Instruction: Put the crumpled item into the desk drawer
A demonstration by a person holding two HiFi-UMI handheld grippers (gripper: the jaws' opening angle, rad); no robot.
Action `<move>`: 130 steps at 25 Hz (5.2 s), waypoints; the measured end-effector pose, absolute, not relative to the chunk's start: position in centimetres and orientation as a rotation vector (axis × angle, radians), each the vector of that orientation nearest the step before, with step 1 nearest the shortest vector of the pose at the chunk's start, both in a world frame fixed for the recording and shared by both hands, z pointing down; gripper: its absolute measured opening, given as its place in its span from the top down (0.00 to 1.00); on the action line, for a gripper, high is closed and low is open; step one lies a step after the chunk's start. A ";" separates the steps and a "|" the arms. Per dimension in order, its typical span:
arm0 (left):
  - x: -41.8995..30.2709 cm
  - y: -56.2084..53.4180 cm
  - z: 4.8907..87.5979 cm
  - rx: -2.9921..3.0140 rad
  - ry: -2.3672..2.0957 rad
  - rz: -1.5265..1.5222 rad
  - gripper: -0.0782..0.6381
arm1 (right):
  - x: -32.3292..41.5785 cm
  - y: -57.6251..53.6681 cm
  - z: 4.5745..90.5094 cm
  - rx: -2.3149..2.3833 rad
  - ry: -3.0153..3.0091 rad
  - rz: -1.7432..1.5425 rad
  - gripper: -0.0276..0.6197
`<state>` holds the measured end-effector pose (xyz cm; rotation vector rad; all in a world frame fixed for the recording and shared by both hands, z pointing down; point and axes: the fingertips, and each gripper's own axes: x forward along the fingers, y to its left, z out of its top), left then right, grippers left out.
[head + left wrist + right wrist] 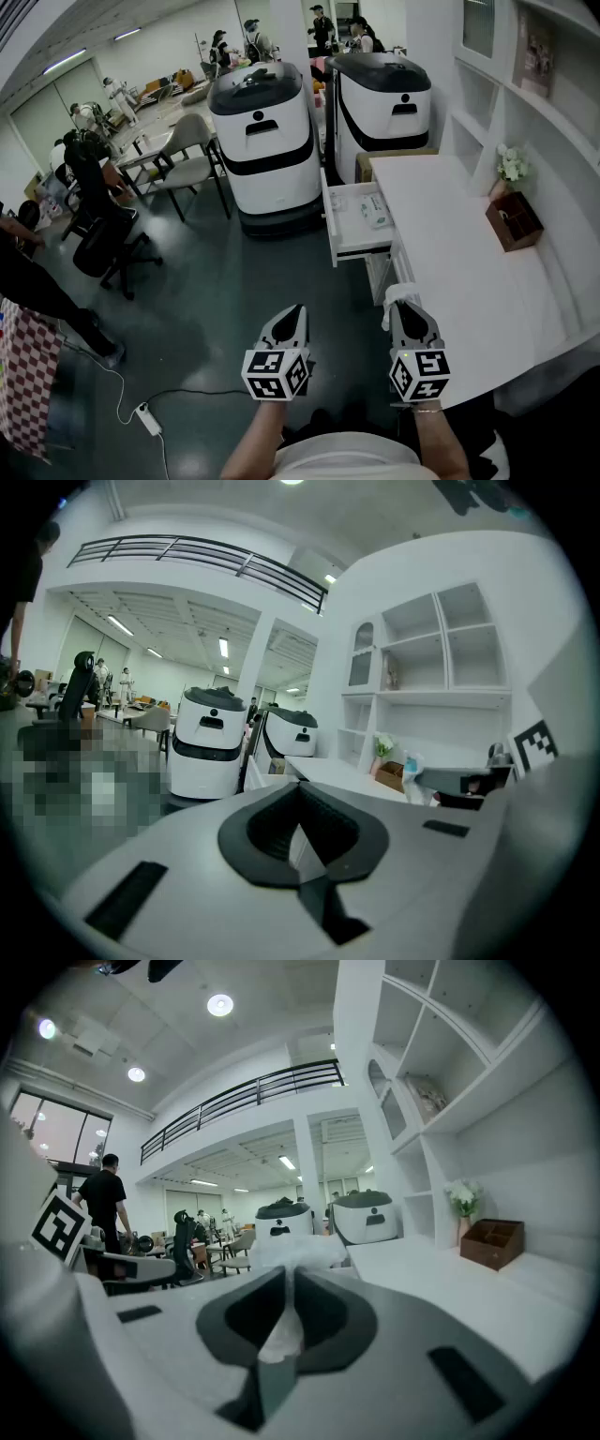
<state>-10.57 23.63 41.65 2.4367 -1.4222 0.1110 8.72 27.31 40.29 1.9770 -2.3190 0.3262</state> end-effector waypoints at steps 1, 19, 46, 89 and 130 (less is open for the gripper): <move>-10.4 23.6 41.6 2.438 -1.422 0.111 0.90 | 8.9 27.2 40.4 1.977 -2.315 0.328 0.91; -7.4 23.7 42.6 2.406 -1.452 0.126 0.90 | 11.7 26.3 39.7 1.970 -2.358 0.257 0.90; -8.1 9.6 44.2 2.412 -1.456 0.165 0.90 | 11.3 12.8 41.1 1.985 -2.287 0.243 0.90; -9.8 -15.1 44.3 2.474 -1.352 0.204 0.90 | 11.5 -9.9 40.5 2.125 -2.126 0.235 0.90; -8.4 -24.8 50.1 2.251 -1.500 0.339 0.90 | 13.3 -23.7 57.0 1.736 -2.020 0.621 0.90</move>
